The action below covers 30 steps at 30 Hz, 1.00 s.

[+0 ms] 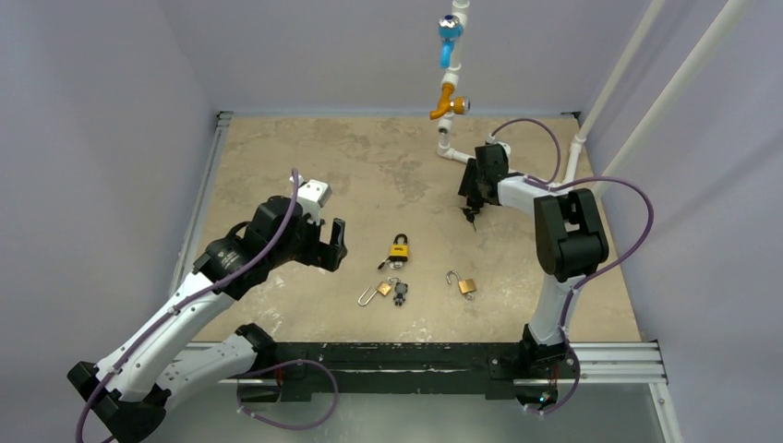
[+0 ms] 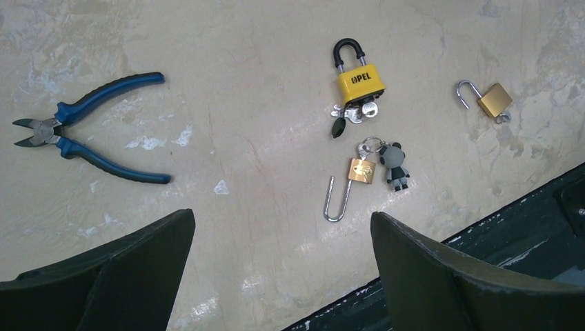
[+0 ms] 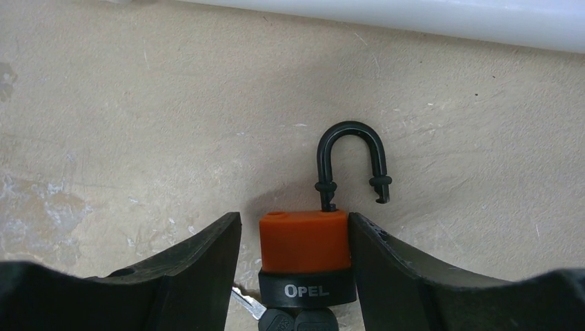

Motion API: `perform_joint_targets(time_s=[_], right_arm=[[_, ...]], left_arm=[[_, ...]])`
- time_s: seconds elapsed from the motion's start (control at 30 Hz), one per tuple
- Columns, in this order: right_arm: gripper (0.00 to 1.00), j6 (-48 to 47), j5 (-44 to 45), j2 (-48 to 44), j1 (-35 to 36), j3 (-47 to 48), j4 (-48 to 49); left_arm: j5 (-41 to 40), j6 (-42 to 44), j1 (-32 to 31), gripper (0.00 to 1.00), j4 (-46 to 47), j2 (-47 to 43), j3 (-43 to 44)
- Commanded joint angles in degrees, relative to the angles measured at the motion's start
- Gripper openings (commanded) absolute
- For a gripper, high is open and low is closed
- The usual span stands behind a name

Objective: Lock with the key
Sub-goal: Pick up the lock from the center of the board.

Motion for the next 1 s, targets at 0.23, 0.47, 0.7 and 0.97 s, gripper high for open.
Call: perform_joint_targets(time_s=[0.23, 0.47, 0.7, 0.97], right_arm=[[0.56, 1.57, 7.35, 1.00, 3.74, 1.93, -9.65], [0.48, 1.69, 5.32, 0.81, 3.97, 2.38, -9.89], [0.00, 0.57, -2.67, -8.77, 9.27, 1.10, -10.57], [0.00, 2.22, -23.54, -22.74, 18.13, -3.88, -8.39]], left_arm=[[2.07, 0.13, 1.50, 1.00, 2.59, 0.20, -0.30], [2.23, 0.18, 1.54, 1.00, 2.61, 0.14, -0.40], [4.30, 0.71, 1.68, 1.00, 3.62, -0.59, -0.92], [11.08, 1.99, 1.68, 1.00, 7.19, -4.01, -1.67]])
